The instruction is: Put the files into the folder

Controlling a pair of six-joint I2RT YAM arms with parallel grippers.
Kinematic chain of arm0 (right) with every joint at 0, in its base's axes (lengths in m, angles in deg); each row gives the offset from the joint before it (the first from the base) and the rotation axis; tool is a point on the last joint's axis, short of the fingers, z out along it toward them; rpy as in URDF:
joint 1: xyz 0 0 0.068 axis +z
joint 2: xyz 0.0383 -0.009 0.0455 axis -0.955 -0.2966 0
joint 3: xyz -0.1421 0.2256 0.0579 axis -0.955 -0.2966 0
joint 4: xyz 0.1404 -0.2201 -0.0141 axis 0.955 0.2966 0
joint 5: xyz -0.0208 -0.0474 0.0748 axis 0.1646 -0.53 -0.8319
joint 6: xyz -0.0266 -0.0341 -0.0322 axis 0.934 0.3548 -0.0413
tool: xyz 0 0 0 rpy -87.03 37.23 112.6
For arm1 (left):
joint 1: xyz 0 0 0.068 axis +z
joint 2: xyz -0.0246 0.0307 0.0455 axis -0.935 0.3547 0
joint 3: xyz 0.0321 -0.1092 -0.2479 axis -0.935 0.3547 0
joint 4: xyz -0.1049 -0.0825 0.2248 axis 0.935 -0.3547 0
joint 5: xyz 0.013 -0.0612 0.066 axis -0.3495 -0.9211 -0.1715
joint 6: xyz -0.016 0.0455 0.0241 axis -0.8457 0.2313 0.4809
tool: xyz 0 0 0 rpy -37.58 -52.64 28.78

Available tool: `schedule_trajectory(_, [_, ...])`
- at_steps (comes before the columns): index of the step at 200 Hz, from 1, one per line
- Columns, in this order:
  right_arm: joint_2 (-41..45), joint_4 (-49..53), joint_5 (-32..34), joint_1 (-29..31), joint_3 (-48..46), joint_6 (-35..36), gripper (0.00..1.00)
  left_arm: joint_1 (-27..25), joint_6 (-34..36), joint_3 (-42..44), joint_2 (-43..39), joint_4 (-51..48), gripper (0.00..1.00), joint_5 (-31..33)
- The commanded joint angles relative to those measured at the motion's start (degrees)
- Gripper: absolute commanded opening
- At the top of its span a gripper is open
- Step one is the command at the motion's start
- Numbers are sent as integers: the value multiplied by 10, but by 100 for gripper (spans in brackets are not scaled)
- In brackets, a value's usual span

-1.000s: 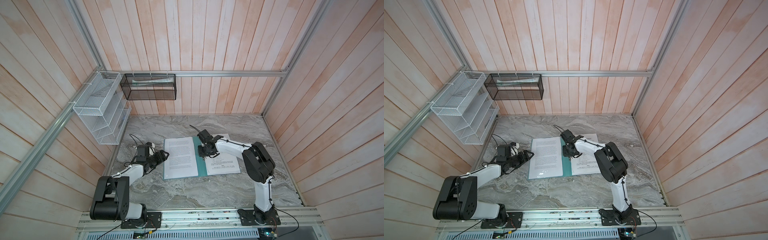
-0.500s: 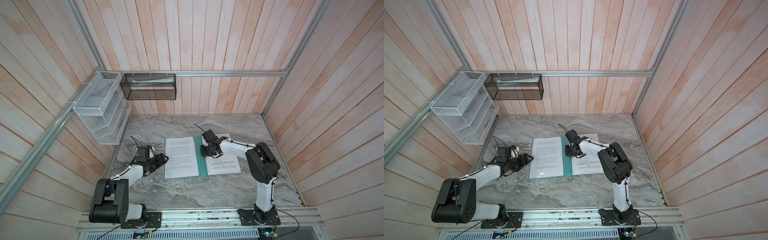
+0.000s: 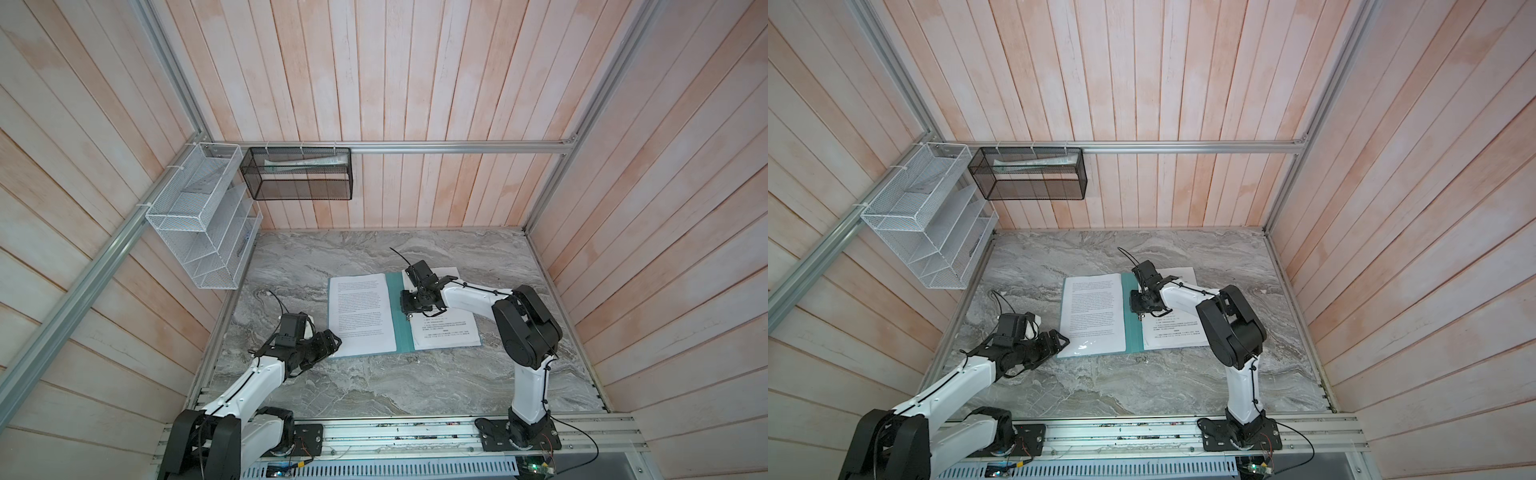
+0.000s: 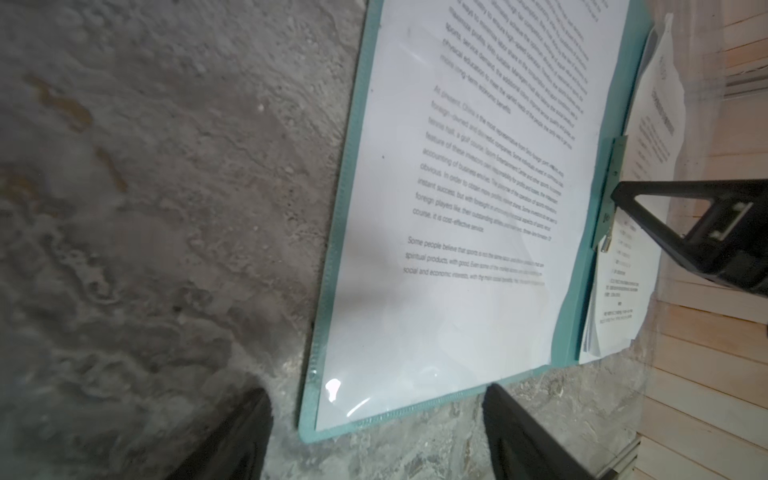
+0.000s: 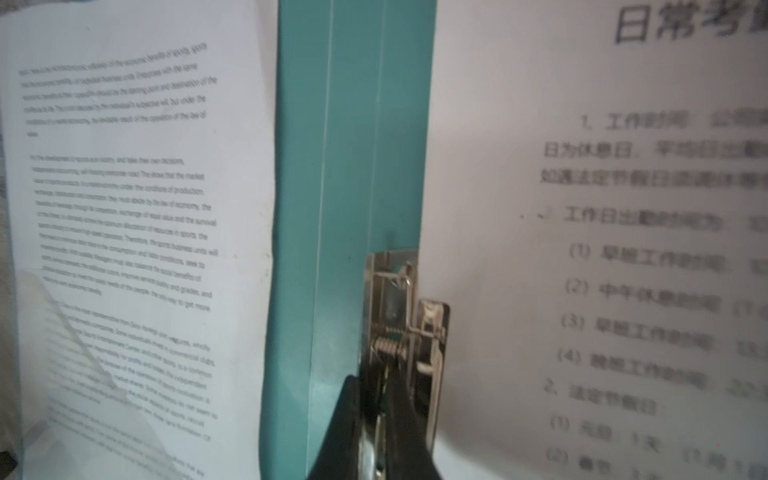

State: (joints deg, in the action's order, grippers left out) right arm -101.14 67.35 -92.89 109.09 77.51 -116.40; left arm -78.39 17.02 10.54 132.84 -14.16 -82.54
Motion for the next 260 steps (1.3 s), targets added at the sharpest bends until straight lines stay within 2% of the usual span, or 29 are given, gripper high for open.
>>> schedule_trajectory(1, [-36, 65, -23, 4, -33, -5, 10, -1, -4, 4, 19, 0, 82, 16])
schedule_trajectory(24, [-38, 59, -28, 4, -39, -4, 10, -1, -10, 23, 34, 47, 82, -22])
schedule_trajectory(64, [-42, 41, -55, 3, -53, -13, 10, 0, -10, 23, 37, 75, 81, -53])
schedule_trajectory(164, [-48, 18, -87, 2, -67, -21, 9, 44, -84, 45, -61, 226, 78, -206])
schedule_trajectory(221, [-60, 0, -107, 2, -75, -28, 9, 46, -133, 45, -80, 286, 77, -242])
schedule_trajectory(260, [-54, -7, -111, 3, -81, -34, 9, 46, -134, 33, -102, 278, 76, -246])
